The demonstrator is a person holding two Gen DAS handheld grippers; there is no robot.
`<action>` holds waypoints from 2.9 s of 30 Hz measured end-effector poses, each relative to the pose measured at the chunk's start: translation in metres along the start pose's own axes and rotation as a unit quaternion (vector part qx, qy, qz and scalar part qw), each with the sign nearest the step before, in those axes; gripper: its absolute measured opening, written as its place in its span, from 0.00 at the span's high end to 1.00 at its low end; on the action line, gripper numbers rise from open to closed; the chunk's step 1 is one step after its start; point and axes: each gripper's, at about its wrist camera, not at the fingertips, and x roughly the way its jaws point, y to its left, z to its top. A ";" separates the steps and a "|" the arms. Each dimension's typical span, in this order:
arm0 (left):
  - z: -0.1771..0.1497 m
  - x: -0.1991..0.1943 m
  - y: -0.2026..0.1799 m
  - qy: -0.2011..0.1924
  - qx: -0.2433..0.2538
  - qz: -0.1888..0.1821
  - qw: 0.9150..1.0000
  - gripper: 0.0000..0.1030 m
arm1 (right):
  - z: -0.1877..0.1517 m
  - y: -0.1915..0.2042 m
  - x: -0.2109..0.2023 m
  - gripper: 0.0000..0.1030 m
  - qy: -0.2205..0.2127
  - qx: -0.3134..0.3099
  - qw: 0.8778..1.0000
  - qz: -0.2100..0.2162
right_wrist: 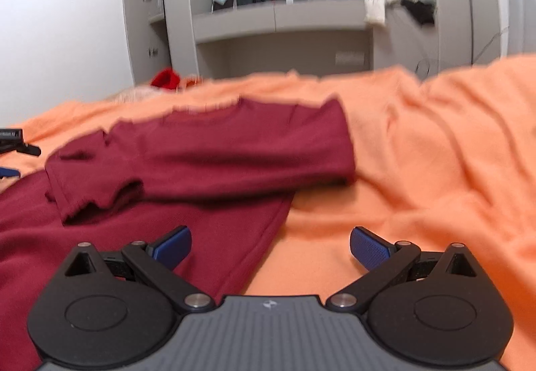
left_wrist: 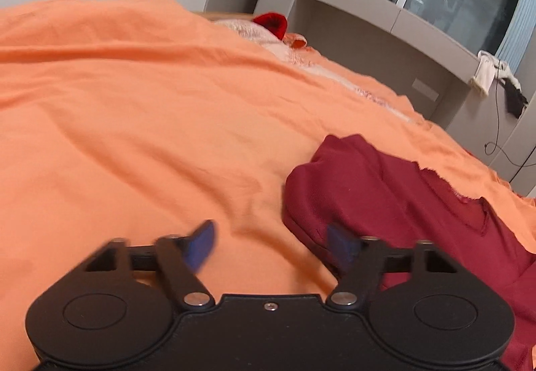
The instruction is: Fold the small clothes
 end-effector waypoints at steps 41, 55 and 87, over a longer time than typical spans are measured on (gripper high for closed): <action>-0.175 -0.181 -0.038 -0.128 0.251 -0.197 0.939 0.01 | -0.154 0.175 -0.118 0.27 -0.069 -0.540 0.839 -0.022; -0.212 -0.201 -0.061 -0.146 0.372 -0.305 0.864 0.01 | -0.134 0.154 -0.149 0.93 -0.123 -0.473 0.873 -0.001; -0.216 -0.185 -0.050 -0.211 0.385 -0.082 0.895 0.50 | -0.061 0.135 -0.185 0.94 -0.214 -0.289 0.930 -0.075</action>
